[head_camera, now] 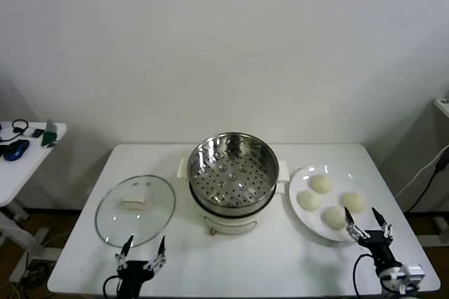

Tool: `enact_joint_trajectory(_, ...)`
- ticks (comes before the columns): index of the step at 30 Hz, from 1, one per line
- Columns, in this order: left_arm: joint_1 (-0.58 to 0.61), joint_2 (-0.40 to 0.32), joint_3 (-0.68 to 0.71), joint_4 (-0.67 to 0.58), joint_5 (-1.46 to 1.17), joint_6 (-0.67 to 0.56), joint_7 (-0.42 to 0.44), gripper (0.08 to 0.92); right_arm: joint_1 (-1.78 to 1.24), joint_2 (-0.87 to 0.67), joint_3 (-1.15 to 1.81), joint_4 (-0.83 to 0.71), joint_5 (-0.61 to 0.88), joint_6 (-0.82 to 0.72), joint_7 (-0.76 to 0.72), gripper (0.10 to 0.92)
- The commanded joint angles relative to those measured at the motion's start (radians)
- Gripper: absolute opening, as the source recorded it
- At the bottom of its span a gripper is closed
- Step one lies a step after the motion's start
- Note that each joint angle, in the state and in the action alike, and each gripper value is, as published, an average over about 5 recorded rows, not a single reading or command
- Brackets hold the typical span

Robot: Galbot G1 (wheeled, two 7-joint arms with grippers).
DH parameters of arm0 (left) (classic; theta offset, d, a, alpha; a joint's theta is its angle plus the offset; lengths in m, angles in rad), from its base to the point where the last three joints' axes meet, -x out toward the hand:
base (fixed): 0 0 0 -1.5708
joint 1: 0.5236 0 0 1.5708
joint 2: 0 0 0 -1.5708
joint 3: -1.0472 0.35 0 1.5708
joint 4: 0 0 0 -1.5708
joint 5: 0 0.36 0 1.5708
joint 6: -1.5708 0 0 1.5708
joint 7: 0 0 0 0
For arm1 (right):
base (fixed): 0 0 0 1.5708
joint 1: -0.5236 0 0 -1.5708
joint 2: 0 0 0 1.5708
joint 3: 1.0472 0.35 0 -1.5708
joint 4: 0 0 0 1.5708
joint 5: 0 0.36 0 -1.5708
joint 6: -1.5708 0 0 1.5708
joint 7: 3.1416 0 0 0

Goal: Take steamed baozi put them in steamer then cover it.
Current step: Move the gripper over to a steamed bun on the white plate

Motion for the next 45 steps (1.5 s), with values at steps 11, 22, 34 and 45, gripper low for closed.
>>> enact_joint_trajectory(11,-0.009,0.023,0.005,-0.012,0.000,0.005,0.007,0.823,0.989,-0.667,-0.817,-0.336,-0.188,-0.299,-0.652,0.823)
enact_joint_trajectory(22,-0.020,0.021,0.011,0.012,0.003,0.002,0.008,0.823,1.918,-0.553,-1.873,-0.550,-0.352,-0.079,-1.111,0.823)
enact_joint_trajectory(34,-0.031,0.014,0.015,0.039,0.004,-0.008,0.008,0.823,1.931,-0.334,-2.055,-0.642,-0.246,-0.167,-1.089,0.823)
enact_joint_trajectory(45,-0.038,0.012,-0.009,0.056,-0.001,-0.007,0.008,0.823,1.704,-0.172,-1.856,-0.836,-0.330,-0.172,-1.017,0.823)
